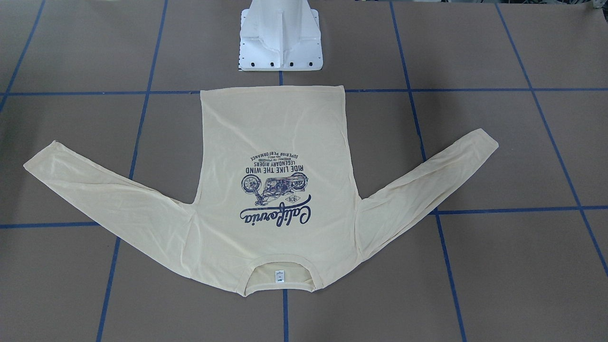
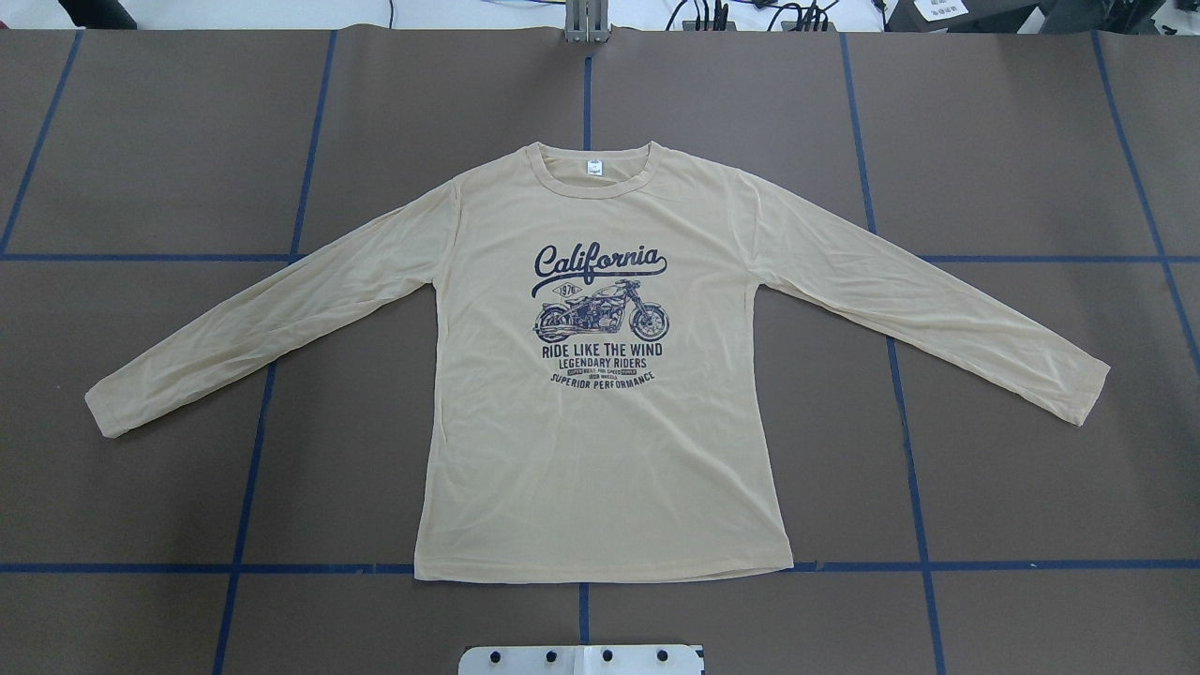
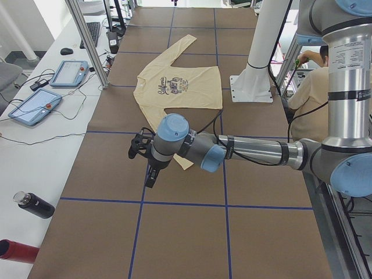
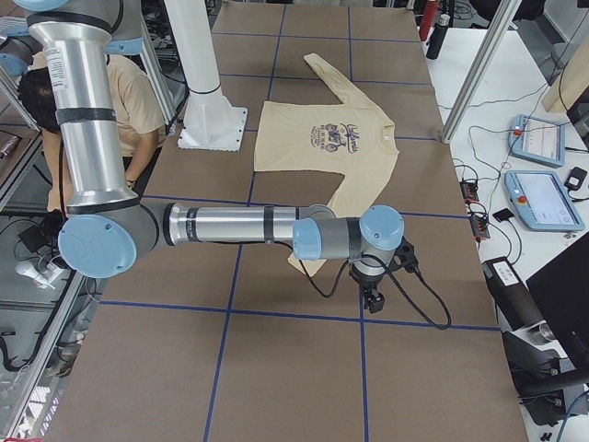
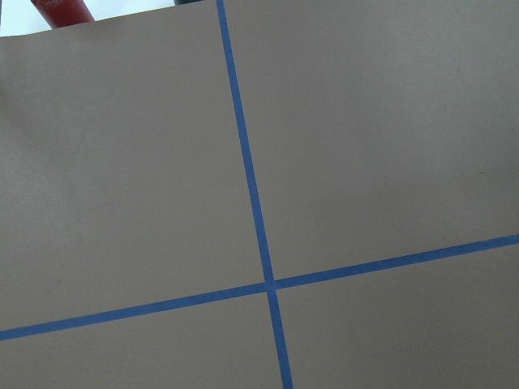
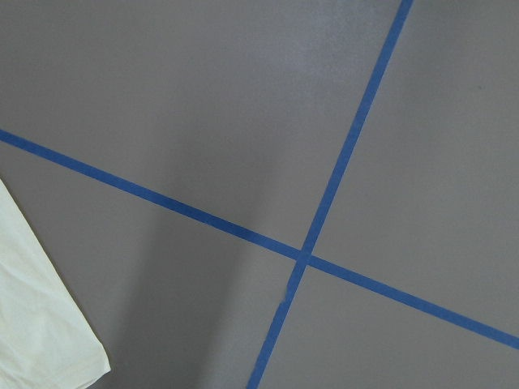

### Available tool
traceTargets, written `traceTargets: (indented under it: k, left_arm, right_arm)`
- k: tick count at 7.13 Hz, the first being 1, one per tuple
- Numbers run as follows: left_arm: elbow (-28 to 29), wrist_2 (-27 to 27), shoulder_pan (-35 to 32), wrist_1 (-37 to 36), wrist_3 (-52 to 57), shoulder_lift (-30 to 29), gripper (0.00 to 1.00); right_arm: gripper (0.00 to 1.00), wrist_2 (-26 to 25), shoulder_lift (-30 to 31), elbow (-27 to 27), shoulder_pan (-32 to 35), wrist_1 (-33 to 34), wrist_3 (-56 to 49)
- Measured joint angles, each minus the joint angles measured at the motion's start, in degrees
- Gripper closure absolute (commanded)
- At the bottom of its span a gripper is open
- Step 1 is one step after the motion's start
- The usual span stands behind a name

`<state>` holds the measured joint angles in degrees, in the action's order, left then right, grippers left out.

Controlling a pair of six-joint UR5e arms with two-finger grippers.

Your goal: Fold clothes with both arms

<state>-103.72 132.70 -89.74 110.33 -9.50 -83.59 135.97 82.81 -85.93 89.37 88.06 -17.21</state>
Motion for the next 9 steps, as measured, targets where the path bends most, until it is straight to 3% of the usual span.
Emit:
traceTargets:
  k: [3, 7, 9]
  left_arm:
    - [-6.1, 0.3, 0.1, -5.1, 0.6, 2.3, 0.00]
    - [-3.6, 0.2, 0.6, -2.8, 0.4, 2.4, 0.00]
    - [-2.6, 0.3, 0.6, -0.1, 0.2, 2.5, 0.00]
  right_arm:
    - [0.00, -0.2, 4.8, -4.2, 0.1, -1.0, 0.1]
    - [0.00, 0.3, 9.2, -2.1, -5.5, -11.7, 1.5]
    - [0.00, 1.5, 9.4, 0.4, -11.5, -15.7, 10.4]
